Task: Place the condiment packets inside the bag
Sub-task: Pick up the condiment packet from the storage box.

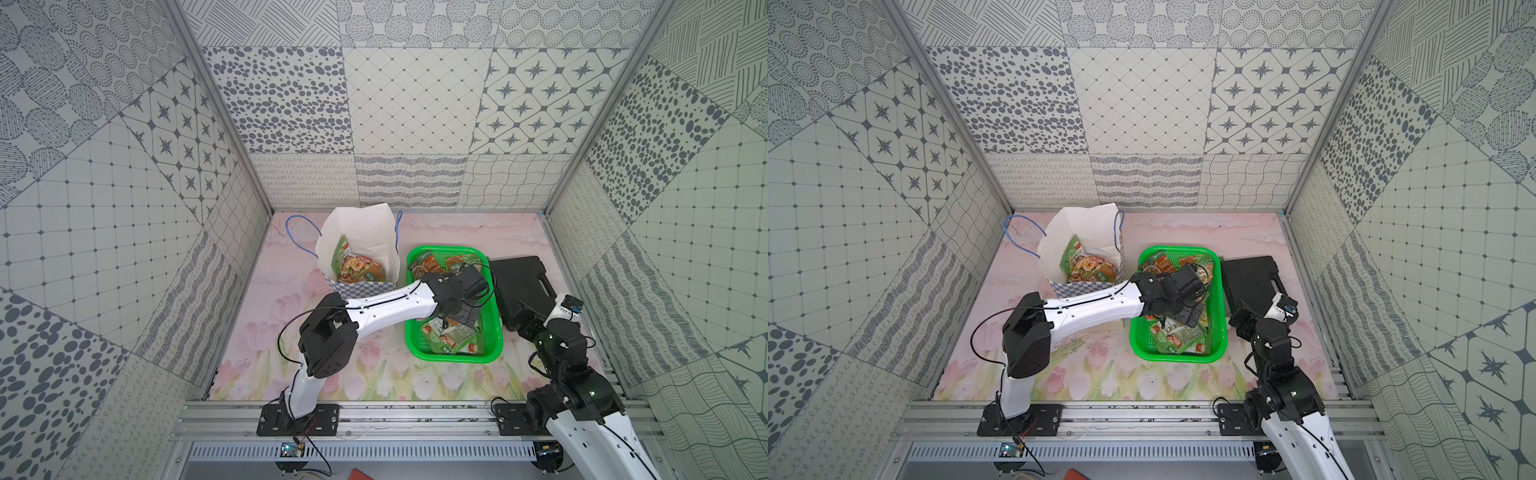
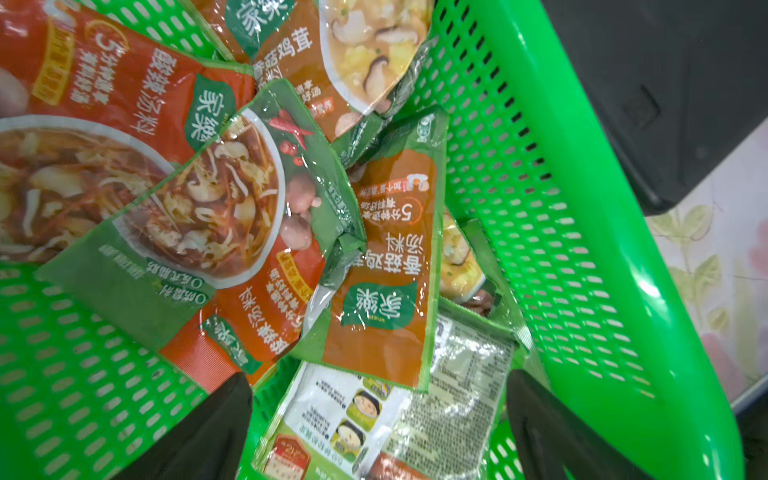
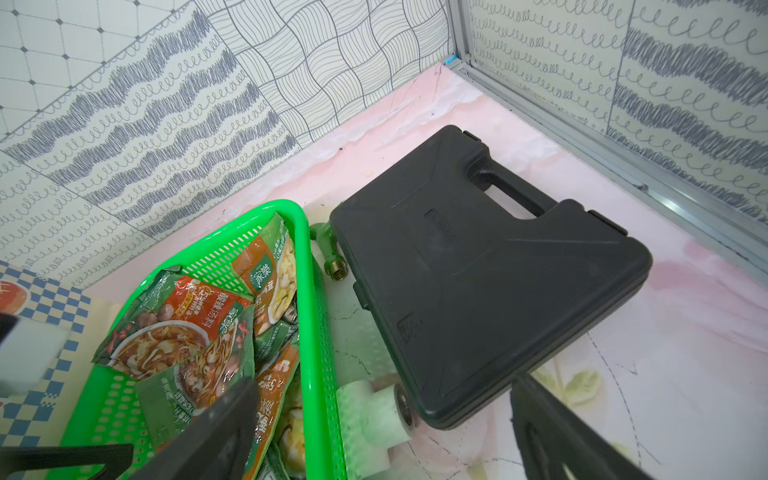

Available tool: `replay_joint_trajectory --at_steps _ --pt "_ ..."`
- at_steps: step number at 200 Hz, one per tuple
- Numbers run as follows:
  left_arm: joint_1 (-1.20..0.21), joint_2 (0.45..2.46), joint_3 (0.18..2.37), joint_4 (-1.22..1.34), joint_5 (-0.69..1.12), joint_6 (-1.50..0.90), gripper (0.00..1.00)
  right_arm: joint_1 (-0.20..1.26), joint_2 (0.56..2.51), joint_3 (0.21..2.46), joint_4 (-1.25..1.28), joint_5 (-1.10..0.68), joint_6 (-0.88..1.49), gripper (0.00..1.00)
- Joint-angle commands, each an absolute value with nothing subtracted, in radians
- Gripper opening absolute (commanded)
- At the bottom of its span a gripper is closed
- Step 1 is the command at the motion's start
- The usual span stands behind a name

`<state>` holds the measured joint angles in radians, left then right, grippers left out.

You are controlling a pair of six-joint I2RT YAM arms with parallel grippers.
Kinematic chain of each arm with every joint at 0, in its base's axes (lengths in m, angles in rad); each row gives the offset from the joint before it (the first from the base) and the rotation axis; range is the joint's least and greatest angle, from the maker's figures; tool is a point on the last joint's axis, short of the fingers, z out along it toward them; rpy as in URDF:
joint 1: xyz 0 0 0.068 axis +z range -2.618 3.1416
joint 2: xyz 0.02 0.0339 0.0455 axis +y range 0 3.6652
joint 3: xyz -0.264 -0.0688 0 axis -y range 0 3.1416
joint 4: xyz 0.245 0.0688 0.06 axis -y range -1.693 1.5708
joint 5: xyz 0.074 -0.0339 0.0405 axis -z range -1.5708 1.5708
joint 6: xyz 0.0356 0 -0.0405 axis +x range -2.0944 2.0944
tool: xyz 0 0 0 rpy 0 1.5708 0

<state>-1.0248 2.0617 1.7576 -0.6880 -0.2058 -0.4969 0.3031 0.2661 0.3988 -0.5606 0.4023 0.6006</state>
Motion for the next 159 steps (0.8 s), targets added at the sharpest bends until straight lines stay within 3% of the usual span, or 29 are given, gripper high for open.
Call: replay_joint_trajectory --at_steps 1,40,79,122,159 --pt "-0.966 2.158 1.845 -0.677 -0.108 -0.490 0.88 0.301 0.251 0.381 -0.484 0.408 0.565 0.97" --pt "-0.914 2.243 1.919 -0.706 -0.106 -0.479 0.61 0.300 0.265 0.343 -0.426 0.372 0.565 0.97" --pt "-0.899 2.342 2.023 -0.742 -0.087 -0.447 0.55 0.301 0.268 0.331 -0.406 0.358 0.567 0.97" --pt "-0.923 2.339 2.044 -0.766 -0.119 -0.404 0.00 0.300 0.269 0.325 -0.393 0.342 0.573 0.97" --pt "-0.976 2.232 2.000 -0.761 -0.249 -0.371 0.00 0.301 0.270 0.304 -0.381 0.311 0.602 0.97"
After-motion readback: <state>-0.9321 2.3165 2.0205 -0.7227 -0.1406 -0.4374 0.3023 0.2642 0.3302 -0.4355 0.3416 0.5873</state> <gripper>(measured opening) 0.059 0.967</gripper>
